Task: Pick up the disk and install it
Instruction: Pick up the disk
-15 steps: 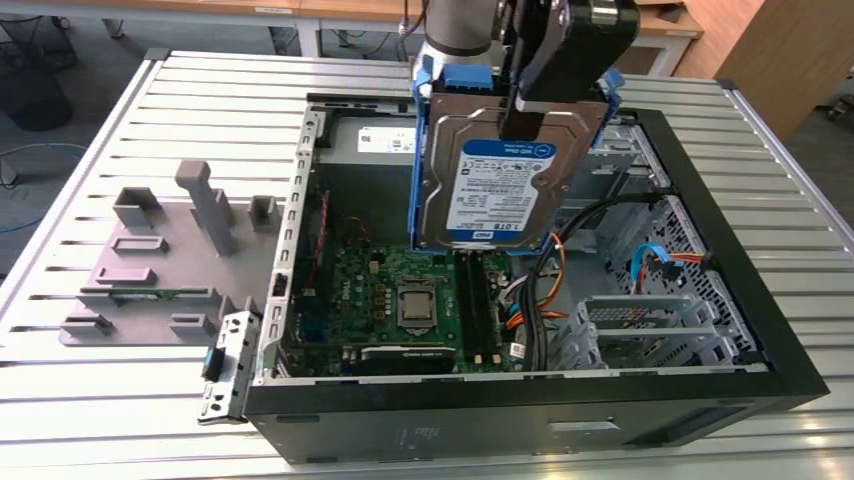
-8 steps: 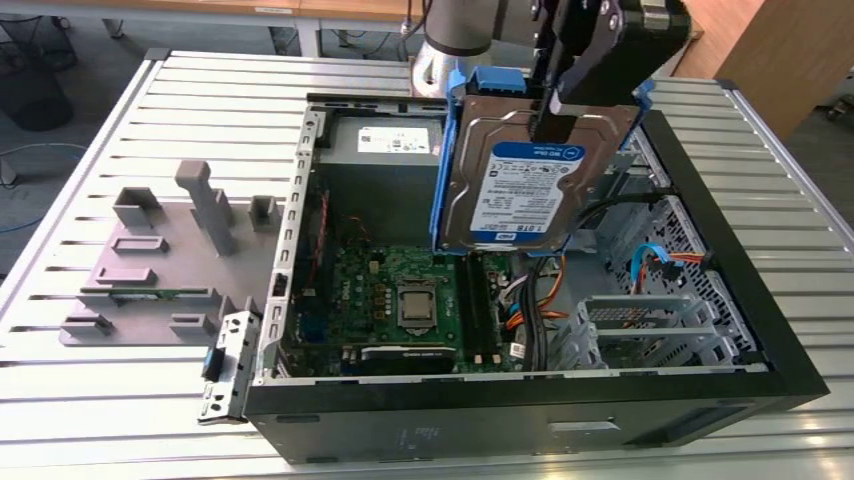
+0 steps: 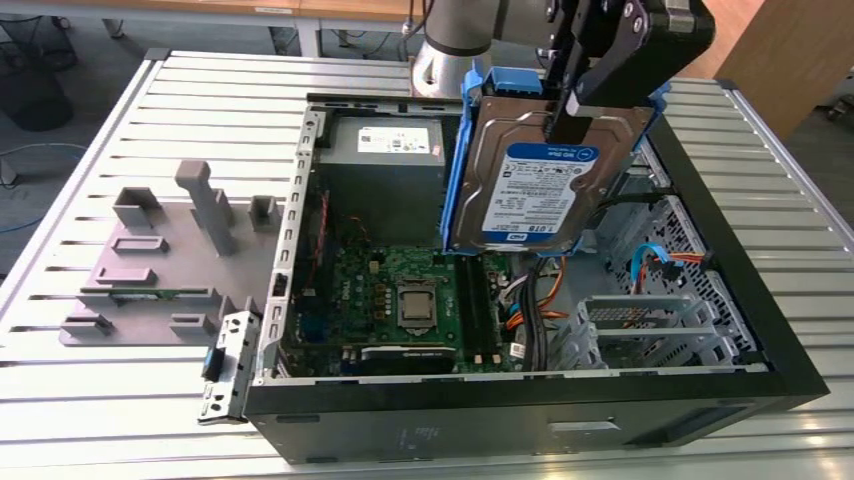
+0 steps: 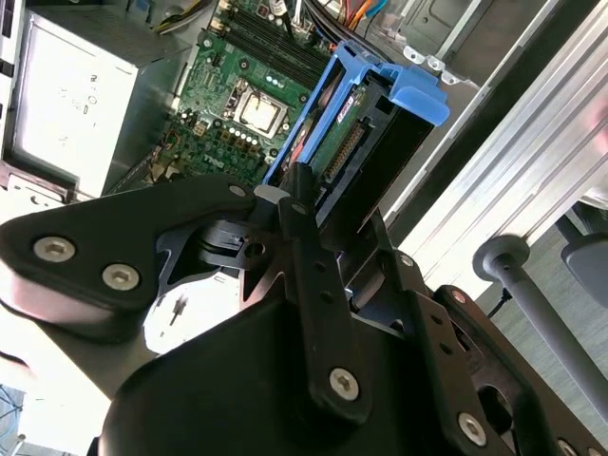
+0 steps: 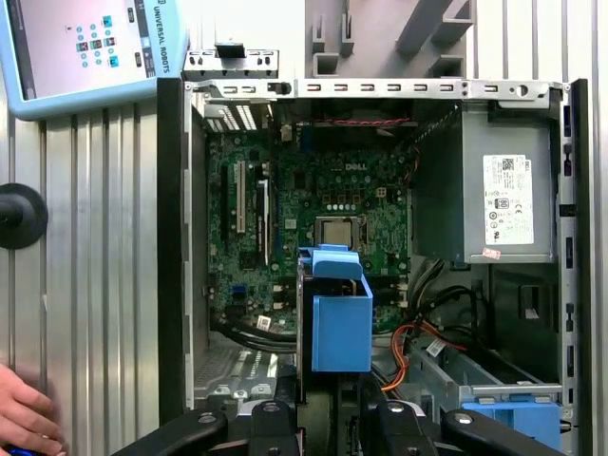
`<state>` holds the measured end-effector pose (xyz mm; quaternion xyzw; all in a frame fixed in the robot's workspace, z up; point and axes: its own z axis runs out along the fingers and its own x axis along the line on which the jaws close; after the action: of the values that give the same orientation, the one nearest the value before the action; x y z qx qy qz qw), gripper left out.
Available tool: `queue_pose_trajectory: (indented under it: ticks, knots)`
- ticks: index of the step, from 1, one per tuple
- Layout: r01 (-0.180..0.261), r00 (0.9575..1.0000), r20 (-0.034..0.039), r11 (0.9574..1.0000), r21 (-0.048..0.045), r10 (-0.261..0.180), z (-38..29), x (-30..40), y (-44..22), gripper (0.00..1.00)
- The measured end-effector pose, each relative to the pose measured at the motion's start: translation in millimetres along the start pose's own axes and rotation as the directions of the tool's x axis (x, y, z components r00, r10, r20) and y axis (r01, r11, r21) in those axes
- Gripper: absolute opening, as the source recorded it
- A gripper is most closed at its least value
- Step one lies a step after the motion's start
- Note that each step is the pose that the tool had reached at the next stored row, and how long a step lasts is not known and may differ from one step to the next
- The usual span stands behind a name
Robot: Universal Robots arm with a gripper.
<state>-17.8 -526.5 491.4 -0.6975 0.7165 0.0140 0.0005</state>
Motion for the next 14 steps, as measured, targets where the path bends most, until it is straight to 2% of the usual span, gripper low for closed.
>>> queue_pose_trajectory:
  ticks: [5, 14]
  knots:
    - [0.0, 1.0, -0.0002, 1.0, 0.0, 0.0, -0.1, 3.5, -0.2, 0.35]
    - [-0.001, 1.0, -0.0001, 1.0, 0.0, 0.001, -0.2, 18.8, -0.6, 0.35]
